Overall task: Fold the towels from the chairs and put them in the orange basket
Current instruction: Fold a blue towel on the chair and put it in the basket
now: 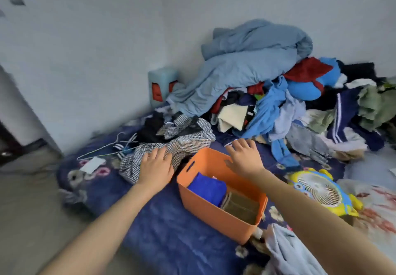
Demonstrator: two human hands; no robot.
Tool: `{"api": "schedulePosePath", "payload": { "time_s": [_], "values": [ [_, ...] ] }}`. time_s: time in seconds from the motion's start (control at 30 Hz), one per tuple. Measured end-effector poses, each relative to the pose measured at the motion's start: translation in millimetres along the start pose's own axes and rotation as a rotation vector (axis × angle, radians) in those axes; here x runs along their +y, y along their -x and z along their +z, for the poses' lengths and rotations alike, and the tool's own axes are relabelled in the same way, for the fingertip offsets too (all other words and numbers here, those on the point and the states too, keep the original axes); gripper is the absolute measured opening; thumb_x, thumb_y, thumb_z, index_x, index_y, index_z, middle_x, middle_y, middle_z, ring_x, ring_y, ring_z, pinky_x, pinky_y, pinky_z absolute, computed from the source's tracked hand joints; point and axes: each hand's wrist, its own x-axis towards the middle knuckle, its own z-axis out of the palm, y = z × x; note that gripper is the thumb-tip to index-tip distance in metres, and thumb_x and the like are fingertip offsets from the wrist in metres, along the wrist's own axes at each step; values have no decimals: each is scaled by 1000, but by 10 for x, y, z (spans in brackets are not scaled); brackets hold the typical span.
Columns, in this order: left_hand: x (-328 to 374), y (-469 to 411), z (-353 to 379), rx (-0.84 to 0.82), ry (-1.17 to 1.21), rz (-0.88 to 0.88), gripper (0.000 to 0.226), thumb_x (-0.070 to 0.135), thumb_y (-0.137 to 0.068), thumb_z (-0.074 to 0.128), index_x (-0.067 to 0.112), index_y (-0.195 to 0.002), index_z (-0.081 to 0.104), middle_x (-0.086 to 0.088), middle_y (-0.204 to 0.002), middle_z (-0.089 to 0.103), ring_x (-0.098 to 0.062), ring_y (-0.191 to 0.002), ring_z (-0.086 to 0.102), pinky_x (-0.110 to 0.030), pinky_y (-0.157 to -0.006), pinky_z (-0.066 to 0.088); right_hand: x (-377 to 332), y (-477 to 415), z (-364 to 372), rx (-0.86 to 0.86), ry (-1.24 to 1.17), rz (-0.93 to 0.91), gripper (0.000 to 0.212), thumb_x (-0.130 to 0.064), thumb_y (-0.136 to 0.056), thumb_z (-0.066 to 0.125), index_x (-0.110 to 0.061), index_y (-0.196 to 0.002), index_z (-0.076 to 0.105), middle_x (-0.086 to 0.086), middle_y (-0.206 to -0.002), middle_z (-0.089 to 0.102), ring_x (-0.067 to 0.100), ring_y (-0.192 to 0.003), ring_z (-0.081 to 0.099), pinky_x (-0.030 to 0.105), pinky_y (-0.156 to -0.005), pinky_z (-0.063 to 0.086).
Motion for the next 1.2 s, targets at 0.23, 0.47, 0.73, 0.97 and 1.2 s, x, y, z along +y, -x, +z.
{"api": "schedulePosePath", "payload": {
  "time_s": [0.23, 0.47, 0.73, 0.97, 1.2],
  "values": [
    [-1144, 1697, -358, -32, -109, -459, 47, 34, -64, 35, 10, -83, 71, -10, -85, 68, -29, -76, 66, -35, -62, 51, -1715, -521, -415, 99, -185, -366, 38, -40, -36, 85, -19, -62, 66, 0, -64, 63, 23, -64, 63, 34, -70, 46],
    [-1972, 3399, -789, -31, -223, -814, 41, 31, -65, 35, 10, -67, 70, -12, -79, 68, -29, -68, 65, -35, -57, 51, -3315, -659, -1087, 208, -292, -592, 34, -41, -40, 75, -18, -65, 68, 1, -65, 64, 23, -61, 62, 33, -61, 46],
    [-2629, 5551, -950, -50, -342, -1132, 30, 29, -66, 46, 8, -69, 67, -14, -76, 64, -31, -63, 62, -35, -54, 47, -5029, -365, -1849, 283, -390, -796, 27, -36, -48, 62, -15, -63, 69, 5, -60, 60, 26, -55, 58, 33, -55, 48],
    [-2773, 6100, -1001, 0, -265, -1207, 35, 29, -68, 39, 8, -71, 68, -11, -76, 66, -28, -62, 63, -33, -52, 47, -5761, -101, -1944, 121, -447, -881, 45, -35, -30, 89, -15, -66, 70, 6, -68, 65, 27, -61, 63, 34, -53, 50],
    [-2975, 5958, -815, -75, -218, -1225, 33, 25, -68, 38, 8, -67, 66, -9, -72, 63, -27, -58, 60, -30, -50, 43, -6115, -346, -1918, 101, -438, -1008, 45, -40, -36, 88, -19, -72, 71, 2, -73, 66, 23, -65, 64, 32, -57, 51]
  ]
}}
